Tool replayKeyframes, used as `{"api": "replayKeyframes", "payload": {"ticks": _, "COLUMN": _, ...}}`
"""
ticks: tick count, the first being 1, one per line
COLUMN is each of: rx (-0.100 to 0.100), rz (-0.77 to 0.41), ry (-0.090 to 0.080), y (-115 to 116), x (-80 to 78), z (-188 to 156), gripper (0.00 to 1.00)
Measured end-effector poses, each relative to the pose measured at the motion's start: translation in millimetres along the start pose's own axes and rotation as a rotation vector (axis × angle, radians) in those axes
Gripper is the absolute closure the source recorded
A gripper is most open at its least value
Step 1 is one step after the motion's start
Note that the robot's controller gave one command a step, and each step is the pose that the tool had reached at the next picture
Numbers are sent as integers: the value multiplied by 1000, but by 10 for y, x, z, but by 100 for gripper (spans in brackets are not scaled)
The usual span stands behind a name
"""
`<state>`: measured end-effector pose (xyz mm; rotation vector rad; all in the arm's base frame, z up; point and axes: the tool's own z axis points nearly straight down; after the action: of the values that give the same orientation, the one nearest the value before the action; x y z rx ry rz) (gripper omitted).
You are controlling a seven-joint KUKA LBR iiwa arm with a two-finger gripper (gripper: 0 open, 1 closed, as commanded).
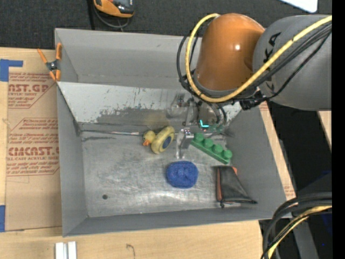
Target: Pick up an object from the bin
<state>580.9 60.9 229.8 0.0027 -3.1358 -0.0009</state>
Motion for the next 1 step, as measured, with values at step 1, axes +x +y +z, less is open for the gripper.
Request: {"api": "replayKeyframes", "payload": {"ticks": 1, "rx": -1, "rz": 1, "ry": -8, "y": -2, "x": -15, "z": -45, "gripper": 0}}
